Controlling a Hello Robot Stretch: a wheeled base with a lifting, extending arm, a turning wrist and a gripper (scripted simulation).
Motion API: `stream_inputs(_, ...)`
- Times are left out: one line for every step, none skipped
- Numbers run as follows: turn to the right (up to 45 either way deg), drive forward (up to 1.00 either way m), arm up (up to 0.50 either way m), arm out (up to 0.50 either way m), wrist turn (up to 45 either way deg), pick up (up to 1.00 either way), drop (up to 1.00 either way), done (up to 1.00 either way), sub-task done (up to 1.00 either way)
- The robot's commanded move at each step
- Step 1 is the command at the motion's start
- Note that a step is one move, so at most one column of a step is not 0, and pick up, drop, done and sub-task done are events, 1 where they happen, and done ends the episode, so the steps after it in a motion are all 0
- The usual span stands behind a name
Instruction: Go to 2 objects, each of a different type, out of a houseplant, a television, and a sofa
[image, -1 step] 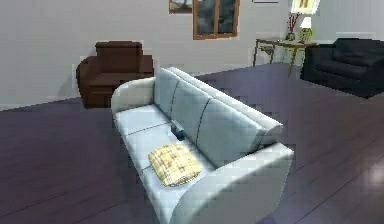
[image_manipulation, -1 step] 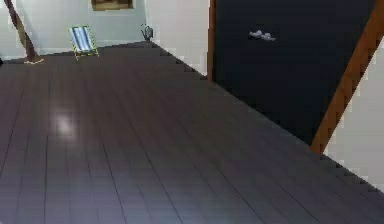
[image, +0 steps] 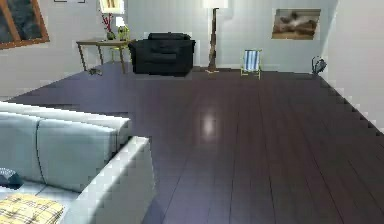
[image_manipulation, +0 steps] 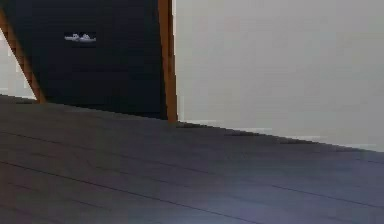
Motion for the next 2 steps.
stream_inputs(45.0, 0.0, 0.0, 0.0, 0.0, 0.0, 0.0, 0.0, 0.0)
stream_inputs(45.0, 0.0, 0.0, 0.0, 0.0, 0.0, 0.0, 0.0, 0.0)
